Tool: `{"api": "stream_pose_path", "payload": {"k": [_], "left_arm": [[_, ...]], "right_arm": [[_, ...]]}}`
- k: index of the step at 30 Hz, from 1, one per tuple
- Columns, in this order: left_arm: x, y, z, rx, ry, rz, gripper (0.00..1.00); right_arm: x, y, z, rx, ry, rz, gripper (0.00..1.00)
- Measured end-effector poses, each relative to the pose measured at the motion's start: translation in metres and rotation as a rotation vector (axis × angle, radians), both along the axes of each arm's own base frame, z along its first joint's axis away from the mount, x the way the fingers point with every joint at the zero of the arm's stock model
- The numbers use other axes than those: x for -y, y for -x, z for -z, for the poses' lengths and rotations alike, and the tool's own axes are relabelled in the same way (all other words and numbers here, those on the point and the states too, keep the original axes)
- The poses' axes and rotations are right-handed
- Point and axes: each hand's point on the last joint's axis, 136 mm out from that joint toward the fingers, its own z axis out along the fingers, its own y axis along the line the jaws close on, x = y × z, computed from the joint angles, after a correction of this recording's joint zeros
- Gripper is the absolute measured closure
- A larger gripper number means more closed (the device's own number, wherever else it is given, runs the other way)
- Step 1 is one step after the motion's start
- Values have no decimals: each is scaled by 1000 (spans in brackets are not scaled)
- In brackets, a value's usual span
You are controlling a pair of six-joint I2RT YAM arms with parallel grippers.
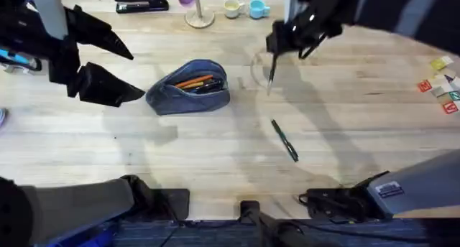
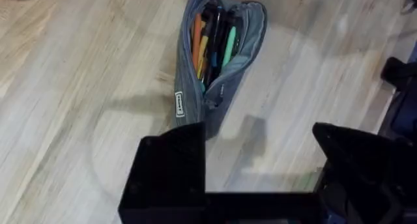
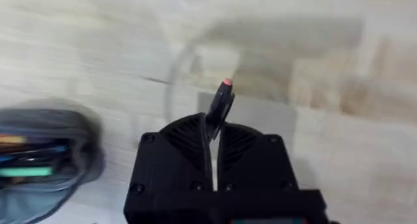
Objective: Unzip the bag, pick up the pens from the table one at a time and place them inside, then zip the bag closed.
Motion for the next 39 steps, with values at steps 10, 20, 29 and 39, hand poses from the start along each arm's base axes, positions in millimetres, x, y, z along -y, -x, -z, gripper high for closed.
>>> {"api": "stream_pose_path", "payload": {"k": [10,20,29,39], "left_arm": [[0,-1,0,4,-2,0,6],[-1,-1,0,7,-3,0,7],[-1,-1,0,6,-3,0,6],[-1,-1,0,7,-3,0,7]], "right_arm": [[-60,13,-66,239,94,-429,970],[-118,49,-67,352,302,-943,970],[-164,90,-67,448,307,-1350,970],[-187,99,-40,458,317,-1528,970]]}}
